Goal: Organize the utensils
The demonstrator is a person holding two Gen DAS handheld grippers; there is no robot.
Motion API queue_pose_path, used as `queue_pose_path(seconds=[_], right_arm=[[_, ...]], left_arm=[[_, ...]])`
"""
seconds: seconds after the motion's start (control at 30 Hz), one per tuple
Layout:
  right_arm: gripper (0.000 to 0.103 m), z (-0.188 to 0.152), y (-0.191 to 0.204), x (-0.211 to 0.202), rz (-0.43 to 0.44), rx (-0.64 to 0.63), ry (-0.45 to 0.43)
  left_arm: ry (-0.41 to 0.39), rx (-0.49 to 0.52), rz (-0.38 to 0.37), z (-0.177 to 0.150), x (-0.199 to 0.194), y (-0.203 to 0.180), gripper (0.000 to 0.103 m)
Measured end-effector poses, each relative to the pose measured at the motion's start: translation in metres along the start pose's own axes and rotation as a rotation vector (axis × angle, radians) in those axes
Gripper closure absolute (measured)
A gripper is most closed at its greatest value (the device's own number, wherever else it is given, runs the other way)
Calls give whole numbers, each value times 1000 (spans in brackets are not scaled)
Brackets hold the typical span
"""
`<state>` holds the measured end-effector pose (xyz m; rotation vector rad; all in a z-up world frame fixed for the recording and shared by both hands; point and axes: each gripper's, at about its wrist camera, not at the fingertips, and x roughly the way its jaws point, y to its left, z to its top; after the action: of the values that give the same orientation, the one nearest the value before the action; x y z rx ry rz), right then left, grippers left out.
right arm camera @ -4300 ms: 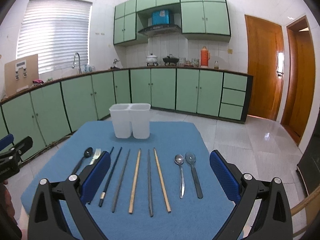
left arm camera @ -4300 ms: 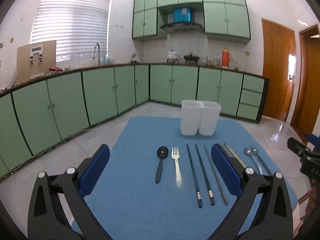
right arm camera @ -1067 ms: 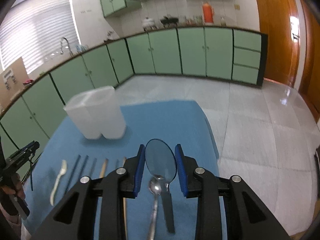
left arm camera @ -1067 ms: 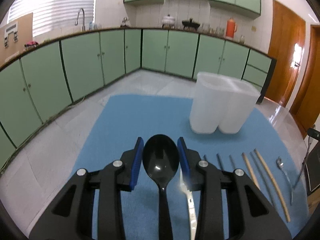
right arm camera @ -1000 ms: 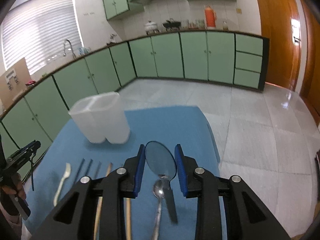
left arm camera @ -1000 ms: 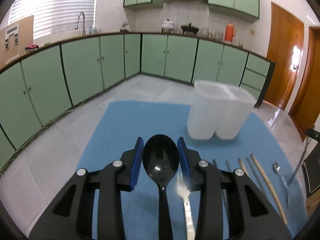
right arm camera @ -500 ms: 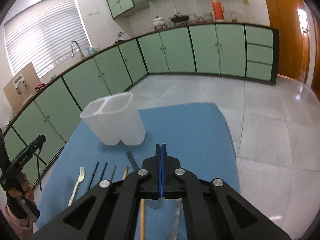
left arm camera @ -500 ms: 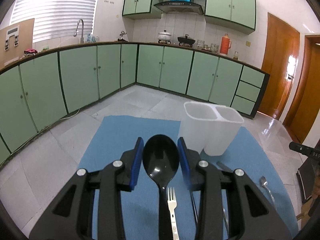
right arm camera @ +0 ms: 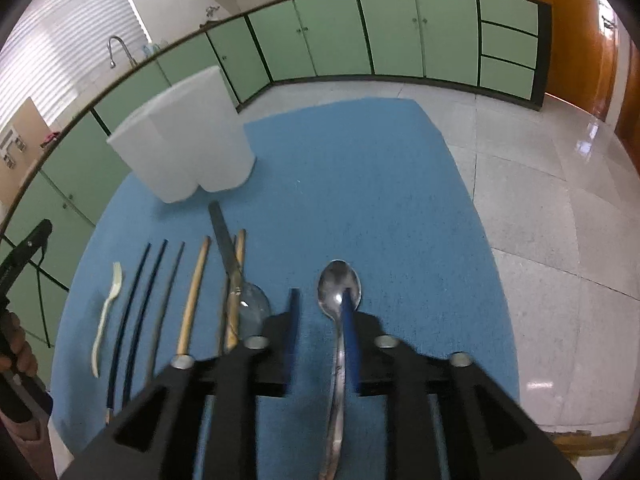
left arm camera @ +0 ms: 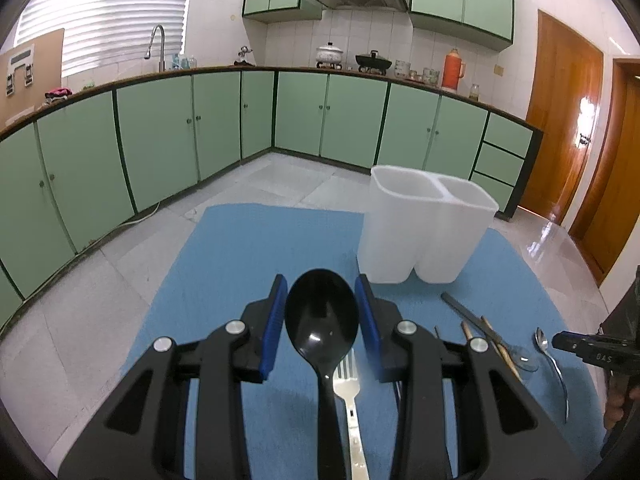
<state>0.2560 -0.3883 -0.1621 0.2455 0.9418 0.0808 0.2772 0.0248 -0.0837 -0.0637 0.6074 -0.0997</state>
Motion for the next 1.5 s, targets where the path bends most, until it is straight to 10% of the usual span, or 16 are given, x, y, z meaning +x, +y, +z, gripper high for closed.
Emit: queue_pose_path(seconds=[0.57, 1.1, 1.5], right_arm=[[75, 8, 2, 28, -81, -57, 45], [75, 28, 15, -88, 35, -72, -297], [75, 103, 52, -115, 130, -138, -468]], left_arm=[[9, 6, 1, -4, 10, -5, 70], [-123, 8, -18, 18, -24, -15, 70], [-291, 22, -87, 89, -26, -44, 70]])
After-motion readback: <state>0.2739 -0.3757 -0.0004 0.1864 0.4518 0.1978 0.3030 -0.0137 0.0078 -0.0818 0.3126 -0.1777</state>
